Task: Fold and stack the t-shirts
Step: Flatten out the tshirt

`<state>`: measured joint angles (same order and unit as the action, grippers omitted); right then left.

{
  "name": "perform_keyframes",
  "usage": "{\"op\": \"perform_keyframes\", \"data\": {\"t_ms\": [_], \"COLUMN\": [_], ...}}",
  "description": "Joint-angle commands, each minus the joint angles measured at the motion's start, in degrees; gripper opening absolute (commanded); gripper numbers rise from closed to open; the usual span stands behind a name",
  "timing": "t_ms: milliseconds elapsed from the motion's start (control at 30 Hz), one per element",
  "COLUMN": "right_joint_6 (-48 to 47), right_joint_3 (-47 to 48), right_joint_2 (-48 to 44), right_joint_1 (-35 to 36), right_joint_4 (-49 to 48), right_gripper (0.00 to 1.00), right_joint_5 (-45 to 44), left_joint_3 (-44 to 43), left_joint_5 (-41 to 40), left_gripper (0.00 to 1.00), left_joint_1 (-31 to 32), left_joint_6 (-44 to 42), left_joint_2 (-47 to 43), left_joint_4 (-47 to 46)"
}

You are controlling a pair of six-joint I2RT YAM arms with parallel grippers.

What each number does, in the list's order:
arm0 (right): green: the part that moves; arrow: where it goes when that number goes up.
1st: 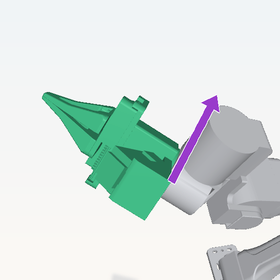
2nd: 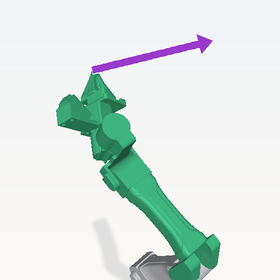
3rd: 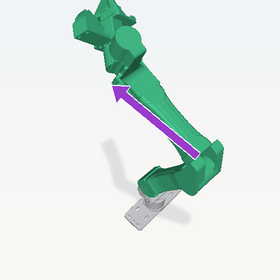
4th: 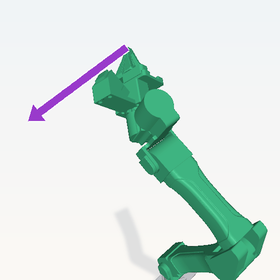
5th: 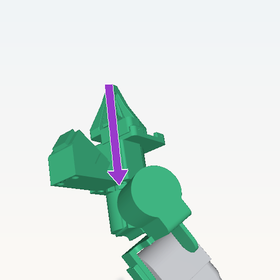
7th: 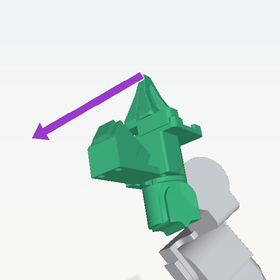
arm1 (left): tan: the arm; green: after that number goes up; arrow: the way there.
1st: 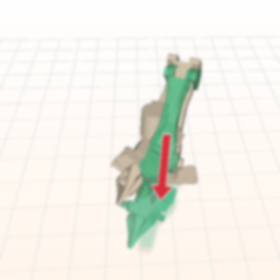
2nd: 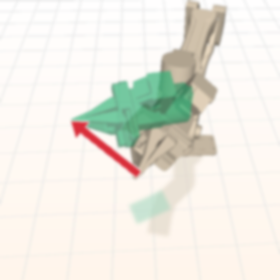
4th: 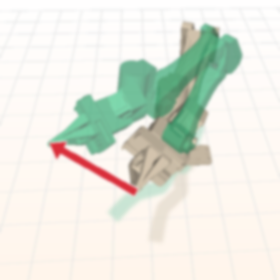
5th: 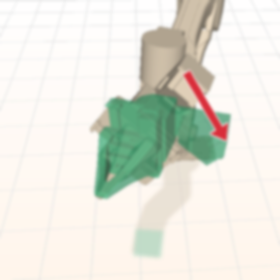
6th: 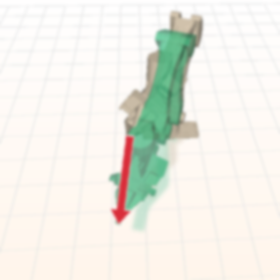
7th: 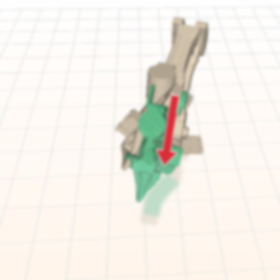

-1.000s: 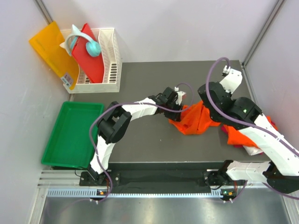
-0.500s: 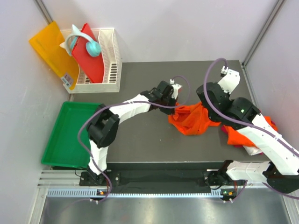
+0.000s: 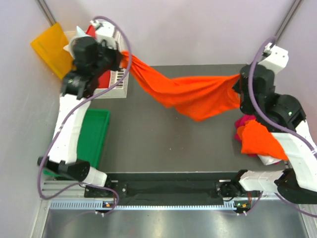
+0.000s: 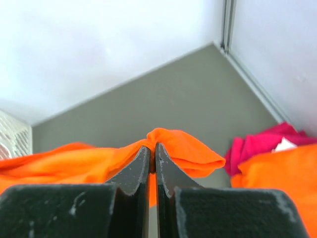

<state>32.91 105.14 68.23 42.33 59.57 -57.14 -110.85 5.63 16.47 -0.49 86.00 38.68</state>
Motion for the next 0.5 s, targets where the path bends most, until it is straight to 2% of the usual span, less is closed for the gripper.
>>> {"op": "perform_keyframes", "data": {"t_ms": [0,100,233,333,467], "right_joint_6": [-7.4,-8.7,-14.4,-17.3,-17.6], "right_joint_3": [6.2,7.3,11.0,16.5,15.0], "right_joint_2": [3.1,4.4,4.5,6.2,3.9], "right_joint_1": [-2.2,-2.5,-2.9,-4.1,-4.4], "right_joint_4": [-4.3,-6.4,-11.7,-11.6,-12.2], "right_gripper": [0.00,0.00,0.00,0.00,0.00], "right_joint_5": [-0.3,0.3,0.6,0.5,1.8], "left_joint_3": [-3.2,-0.6,-3.7,-7.3,-7.7], "left_joint_5": [-5.1,-8.0,-9.8,-11.2,-8.3], "left_gripper": [0.00,0.00,0.00,0.00,0.00], "left_joint_1": [-3.2,-6.1,-10.8,-14.1,-18.6], "left_joint_6": [-7.7,-7.3,-5.6,-4.0,-1.2], "left_joint_2": [-6.2,-8.6,-8.6,-7.9,-8.6], "left_joint_4": [6.4,6.9,7.6,8.3,9.8]}}
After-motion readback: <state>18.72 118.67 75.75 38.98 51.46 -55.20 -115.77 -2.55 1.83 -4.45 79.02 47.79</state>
